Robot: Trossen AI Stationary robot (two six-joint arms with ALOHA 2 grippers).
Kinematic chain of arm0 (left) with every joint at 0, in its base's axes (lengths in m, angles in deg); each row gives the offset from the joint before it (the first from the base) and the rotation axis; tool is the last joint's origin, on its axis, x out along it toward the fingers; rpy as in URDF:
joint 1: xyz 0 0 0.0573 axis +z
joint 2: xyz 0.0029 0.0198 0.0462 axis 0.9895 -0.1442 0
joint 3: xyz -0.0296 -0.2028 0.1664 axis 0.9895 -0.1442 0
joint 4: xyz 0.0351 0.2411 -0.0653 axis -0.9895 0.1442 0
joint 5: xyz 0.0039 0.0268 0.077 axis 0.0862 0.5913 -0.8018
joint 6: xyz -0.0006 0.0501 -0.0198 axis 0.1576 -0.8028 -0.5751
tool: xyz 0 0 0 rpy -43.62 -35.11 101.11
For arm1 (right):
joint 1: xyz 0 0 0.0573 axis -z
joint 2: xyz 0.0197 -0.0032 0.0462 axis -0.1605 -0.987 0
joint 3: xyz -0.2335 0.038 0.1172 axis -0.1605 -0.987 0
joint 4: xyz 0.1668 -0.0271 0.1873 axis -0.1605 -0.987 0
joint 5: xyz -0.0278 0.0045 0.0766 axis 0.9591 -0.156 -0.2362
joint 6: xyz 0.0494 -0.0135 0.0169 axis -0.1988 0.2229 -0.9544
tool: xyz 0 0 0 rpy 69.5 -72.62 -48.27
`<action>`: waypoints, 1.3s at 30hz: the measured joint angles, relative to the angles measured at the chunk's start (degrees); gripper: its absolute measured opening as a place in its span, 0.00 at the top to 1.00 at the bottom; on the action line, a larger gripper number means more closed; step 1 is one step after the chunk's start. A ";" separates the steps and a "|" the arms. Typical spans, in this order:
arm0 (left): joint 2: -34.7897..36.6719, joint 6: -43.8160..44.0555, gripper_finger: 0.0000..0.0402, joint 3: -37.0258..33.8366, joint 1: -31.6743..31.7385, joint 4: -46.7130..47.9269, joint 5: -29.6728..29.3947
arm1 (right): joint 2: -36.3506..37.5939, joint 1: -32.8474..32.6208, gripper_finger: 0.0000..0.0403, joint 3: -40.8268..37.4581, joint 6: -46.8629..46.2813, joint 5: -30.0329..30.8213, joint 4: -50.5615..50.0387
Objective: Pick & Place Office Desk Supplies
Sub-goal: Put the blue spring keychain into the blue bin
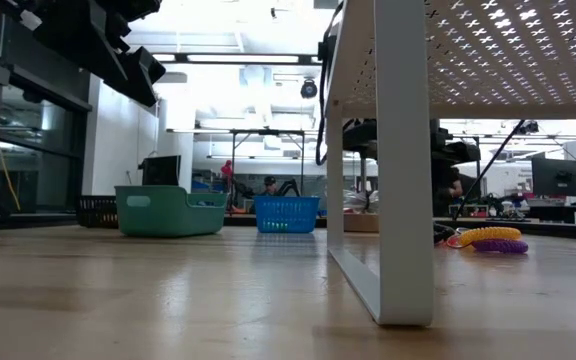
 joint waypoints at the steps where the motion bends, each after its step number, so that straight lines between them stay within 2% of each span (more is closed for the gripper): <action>1: 0.00 0.00 0.48 0.00 0.02 0.01 0.00 | 0.00 0.01 0.99 0.00 0.00 -0.01 -0.01; 22: 0.00 0.00 0.48 0.00 0.00 0.00 0.00 | 0.00 1.06 0.99 0.00 0.22 -0.56 0.90; 30: 0.00 0.00 0.48 0.00 0.01 -0.01 -0.01 | 0.00 3.74 1.00 0.00 1.94 -5.01 5.61; 39: 0.00 0.00 0.48 0.00 0.00 -0.01 0.00 | 0.00 3.82 1.00 0.00 3.46 -8.76 11.59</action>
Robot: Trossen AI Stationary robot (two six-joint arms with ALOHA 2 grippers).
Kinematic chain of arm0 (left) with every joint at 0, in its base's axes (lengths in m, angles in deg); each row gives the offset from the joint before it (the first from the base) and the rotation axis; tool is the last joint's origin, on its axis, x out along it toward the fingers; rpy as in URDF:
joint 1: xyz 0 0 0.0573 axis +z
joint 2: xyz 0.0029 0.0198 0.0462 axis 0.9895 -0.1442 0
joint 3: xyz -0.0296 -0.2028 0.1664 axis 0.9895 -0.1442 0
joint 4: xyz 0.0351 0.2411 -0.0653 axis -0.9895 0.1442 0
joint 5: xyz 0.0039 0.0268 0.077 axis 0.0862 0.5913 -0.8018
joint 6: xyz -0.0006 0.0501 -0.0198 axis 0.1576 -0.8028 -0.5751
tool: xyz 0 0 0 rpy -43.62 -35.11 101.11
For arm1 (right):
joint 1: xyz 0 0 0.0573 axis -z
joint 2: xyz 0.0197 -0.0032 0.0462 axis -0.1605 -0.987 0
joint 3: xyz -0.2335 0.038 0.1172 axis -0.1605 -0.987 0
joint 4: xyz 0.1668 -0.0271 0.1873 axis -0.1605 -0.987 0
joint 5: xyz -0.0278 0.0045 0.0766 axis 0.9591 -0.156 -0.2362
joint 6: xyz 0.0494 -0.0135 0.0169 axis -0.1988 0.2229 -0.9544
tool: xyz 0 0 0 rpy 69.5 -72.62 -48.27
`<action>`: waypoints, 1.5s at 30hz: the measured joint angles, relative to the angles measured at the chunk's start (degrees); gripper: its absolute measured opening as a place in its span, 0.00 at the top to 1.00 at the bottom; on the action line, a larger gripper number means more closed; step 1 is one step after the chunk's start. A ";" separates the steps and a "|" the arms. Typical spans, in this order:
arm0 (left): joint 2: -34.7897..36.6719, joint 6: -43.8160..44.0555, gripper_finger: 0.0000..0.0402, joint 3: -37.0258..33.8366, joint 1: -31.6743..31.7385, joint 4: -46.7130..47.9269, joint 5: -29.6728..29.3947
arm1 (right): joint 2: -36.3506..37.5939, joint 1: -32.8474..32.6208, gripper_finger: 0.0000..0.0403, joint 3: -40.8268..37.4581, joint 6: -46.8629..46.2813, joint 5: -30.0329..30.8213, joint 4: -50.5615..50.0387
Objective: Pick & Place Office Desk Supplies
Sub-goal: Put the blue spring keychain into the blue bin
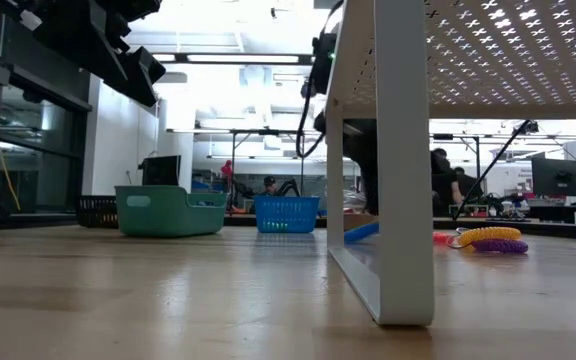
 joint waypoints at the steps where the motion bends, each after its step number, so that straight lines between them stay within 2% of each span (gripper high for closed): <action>1: 0.00 -0.02 0.48 0.00 0.00 0.02 0.00 | 0.00 0.00 1.00 0.00 0.02 -0.36 0.52; 10: 0.00 0.00 0.48 0.00 0.00 -0.02 0.00 | 1.65 0.31 1.00 0.00 1.67 0.04 7.04; 25: 0.00 0.00 0.48 0.01 0.01 -0.04 0.00 | 2.29 0.33 1.00 0.02 5.47 1.76 25.95; 39: 0.00 0.00 0.48 0.02 0.01 -0.04 0.00 | 2.27 0.92 1.00 0.02 13.09 9.91 39.78; 45: 0.00 0.00 0.48 0.02 0.00 -0.05 0.00 | 2.27 0.87 1.00 0.02 15.06 10.78 41.81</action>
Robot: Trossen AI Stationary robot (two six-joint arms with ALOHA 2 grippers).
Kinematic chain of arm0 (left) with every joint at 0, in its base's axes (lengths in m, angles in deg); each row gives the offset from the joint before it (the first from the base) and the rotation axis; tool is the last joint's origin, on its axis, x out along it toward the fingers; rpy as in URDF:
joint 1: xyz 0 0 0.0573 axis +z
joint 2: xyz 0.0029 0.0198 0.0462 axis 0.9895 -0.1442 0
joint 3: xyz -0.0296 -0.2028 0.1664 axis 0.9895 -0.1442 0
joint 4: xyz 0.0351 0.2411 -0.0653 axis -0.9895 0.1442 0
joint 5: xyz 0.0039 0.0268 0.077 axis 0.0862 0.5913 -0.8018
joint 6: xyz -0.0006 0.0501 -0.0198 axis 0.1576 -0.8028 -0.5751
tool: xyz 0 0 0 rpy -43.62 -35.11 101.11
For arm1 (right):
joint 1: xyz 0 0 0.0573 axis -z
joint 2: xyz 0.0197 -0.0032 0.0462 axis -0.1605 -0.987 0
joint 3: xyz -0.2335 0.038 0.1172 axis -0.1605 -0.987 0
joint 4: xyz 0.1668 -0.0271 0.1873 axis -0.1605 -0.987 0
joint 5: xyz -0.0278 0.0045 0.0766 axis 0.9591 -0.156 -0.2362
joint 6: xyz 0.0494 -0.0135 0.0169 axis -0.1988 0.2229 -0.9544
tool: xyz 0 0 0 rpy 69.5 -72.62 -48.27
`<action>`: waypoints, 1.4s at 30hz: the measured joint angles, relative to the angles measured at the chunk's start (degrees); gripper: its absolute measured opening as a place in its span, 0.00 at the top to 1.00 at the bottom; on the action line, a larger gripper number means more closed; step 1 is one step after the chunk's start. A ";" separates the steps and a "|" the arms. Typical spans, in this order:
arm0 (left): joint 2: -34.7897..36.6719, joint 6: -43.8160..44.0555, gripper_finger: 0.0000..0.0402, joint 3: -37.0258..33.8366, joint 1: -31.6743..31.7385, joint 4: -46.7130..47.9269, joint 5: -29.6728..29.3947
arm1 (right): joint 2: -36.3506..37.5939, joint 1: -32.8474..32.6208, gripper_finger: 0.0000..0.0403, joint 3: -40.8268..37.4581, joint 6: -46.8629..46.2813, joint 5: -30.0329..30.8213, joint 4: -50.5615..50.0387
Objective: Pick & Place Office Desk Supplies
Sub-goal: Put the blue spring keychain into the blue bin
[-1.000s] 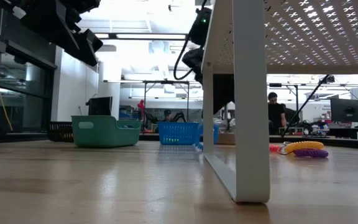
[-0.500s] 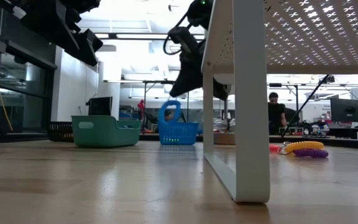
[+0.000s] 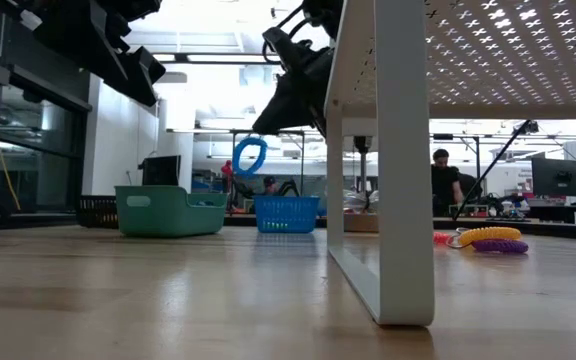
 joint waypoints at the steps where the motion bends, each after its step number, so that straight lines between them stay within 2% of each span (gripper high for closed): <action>1: 0.00 0.00 0.48 -0.01 0.02 0.00 -0.01 | 0.00 -0.02 1.00 0.00 0.41 0.51 -0.02; 7: 0.00 0.00 0.48 0.00 0.01 0.00 0.00 | 0.00 0.26 1.00 0.00 2.76 5.09 -0.03; 24: 0.00 0.00 0.48 -0.01 0.01 0.00 0.00 | -0.04 3.03 1.00 0.00 5.67 24.41 -3.57; 31: 0.00 0.00 0.48 0.00 0.02 -0.02 0.00 | -0.04 2.97 1.00 0.00 5.92 26.09 -3.70; 42: 0.00 0.00 0.48 -0.02 0.00 0.02 0.00 | -4.28 3.22 1.00 0.02 5.38 27.45 -3.91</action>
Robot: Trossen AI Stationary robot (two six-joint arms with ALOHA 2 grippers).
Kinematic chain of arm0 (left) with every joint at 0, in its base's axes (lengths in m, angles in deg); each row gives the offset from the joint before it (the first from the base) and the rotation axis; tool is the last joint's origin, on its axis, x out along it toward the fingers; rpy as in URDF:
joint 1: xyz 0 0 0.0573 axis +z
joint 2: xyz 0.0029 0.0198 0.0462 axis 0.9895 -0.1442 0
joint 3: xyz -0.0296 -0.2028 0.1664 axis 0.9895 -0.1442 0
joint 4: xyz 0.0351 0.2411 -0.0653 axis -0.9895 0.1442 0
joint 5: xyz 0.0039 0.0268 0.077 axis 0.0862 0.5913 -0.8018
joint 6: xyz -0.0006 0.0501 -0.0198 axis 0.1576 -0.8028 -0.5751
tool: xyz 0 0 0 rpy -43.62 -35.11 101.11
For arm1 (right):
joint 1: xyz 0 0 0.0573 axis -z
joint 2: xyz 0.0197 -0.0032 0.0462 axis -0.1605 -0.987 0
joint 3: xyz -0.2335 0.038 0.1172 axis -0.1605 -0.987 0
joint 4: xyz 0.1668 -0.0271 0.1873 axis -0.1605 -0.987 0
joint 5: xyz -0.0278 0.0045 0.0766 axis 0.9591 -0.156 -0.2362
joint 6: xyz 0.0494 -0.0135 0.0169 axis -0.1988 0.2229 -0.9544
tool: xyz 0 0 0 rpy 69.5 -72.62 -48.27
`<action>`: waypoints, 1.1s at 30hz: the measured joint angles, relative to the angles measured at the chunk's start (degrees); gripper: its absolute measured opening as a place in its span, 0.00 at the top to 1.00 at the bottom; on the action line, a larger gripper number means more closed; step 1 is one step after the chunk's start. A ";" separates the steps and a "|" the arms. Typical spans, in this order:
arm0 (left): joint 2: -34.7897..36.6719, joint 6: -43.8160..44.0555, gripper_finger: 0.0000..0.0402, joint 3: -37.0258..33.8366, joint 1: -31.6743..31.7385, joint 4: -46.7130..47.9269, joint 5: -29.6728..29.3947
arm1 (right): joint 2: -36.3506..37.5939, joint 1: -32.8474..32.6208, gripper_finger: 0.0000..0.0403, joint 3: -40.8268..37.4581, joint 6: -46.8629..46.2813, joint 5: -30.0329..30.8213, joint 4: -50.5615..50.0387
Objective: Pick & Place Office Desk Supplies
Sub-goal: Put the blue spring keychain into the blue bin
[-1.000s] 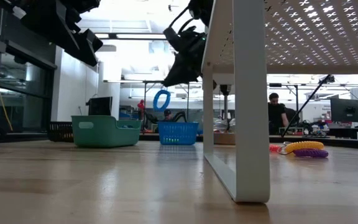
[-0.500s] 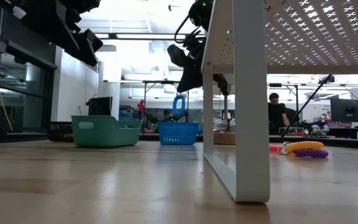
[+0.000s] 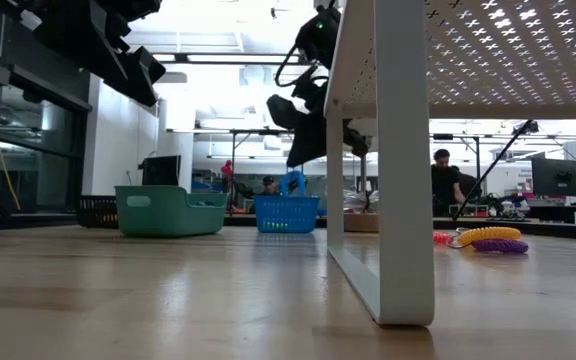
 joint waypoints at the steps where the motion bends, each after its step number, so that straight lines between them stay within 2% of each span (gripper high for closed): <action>1: 0.00 0.00 0.48 0.02 0.00 -0.02 0.00 | -0.24 -0.02 1.00 0.07 -0.03 0.52 -0.24; 23: 0.00 0.00 0.48 0.02 0.00 -0.17 0.00 | -1.23 0.11 0.99 -0.04 -1.40 0.09 -1.38; 29: 0.00 0.00 0.48 0.02 0.02 -0.17 0.00 | -1.23 0.96 0.99 -0.04 -1.25 -3.06 -1.40; 33: 0.00 0.00 0.48 0.02 0.00 -0.16 -0.02 | -1.21 1.33 0.95 -0.04 -1.25 -4.05 -1.40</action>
